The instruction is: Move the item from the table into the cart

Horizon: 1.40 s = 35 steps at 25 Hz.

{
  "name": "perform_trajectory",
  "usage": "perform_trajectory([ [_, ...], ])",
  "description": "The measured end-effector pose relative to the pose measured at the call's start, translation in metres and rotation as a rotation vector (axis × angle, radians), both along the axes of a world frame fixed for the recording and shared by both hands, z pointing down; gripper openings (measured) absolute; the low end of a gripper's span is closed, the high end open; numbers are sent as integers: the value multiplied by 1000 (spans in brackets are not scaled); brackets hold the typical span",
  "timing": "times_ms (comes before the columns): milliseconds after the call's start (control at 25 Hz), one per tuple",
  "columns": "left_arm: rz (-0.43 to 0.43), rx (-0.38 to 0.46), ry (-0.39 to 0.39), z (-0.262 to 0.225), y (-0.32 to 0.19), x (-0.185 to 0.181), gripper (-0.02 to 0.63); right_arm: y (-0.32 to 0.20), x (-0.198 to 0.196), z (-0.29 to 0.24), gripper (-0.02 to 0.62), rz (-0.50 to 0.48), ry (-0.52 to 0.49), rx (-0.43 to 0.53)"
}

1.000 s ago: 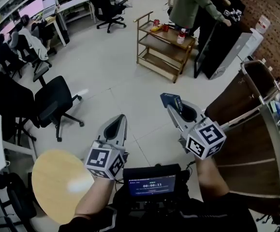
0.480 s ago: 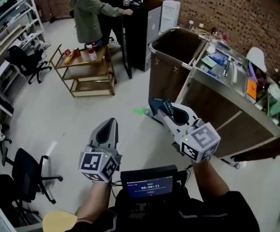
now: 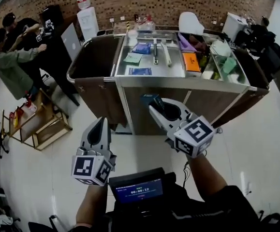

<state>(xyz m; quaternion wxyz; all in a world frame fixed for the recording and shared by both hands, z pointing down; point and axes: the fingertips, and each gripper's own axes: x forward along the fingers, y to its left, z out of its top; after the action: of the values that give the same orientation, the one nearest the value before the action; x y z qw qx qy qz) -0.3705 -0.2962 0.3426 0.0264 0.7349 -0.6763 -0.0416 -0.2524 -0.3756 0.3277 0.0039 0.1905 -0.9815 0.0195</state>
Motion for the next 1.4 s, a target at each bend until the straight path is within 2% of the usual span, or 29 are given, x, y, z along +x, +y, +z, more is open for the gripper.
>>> perform_trajectory([
  [200,177,19,-19,-5,-62,22,0,-47,48,-6,78,195,15,4],
  [320,268,20,0,-6,-95,46,0,-70,85,-10,78,294,25,5],
  [560,402,35,-7,-21,-156,113,0,-121,156,-24,78,398,63,21],
  [760,463,50,-23,-30,-215,175,0,-206,223,-22,78,467,168,16],
  [1000,481,52,-32,-39,-286,231,0,-299,265,-18,78,414,304,-4],
  [1120,491,33,-80,-43,-321,249,0,-336,272,-12,78,366,353,-47],
  [1280,497,-30,-101,-42,-369,255,0,-376,272,3,78,317,443,-135],
  [1400,521,-117,-47,-34,-399,250,0,-400,262,19,78,293,516,-208],
])
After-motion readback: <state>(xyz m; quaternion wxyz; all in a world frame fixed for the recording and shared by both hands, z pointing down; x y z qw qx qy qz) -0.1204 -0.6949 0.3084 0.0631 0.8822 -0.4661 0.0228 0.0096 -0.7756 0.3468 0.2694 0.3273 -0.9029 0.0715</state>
